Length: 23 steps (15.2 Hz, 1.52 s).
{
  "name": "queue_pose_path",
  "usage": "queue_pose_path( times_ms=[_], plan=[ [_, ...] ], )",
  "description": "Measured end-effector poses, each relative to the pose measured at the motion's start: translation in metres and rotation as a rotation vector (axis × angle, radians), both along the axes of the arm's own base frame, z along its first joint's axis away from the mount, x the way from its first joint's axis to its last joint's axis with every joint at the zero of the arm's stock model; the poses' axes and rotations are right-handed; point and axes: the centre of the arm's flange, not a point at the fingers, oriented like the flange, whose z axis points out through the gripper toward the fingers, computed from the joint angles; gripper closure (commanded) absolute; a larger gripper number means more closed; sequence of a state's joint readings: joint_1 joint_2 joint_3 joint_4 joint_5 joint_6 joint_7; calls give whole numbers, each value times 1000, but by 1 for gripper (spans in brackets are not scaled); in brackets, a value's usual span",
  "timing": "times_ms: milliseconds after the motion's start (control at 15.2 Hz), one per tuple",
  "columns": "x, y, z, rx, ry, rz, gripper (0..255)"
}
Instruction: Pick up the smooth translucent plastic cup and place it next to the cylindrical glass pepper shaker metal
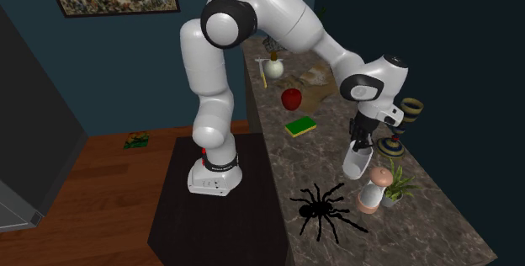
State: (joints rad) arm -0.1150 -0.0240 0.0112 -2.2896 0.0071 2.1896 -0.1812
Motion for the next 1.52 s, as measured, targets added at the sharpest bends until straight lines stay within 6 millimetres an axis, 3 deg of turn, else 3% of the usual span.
queue_pose_path(
  times_ms=[264,660,726,1122,1386,1518],
  plan=[
    [0,0,-21,0,0,0,255],
    [0,-1,-24,0,0,0,255],
    [0,-1,-24,0,0,0,0],
    [0,-1,-24,0,-1,0,0],
    [2,-1,15,-1,-3,0,0],
    [3,-2,23,0,-2,0,0]
  ],
)
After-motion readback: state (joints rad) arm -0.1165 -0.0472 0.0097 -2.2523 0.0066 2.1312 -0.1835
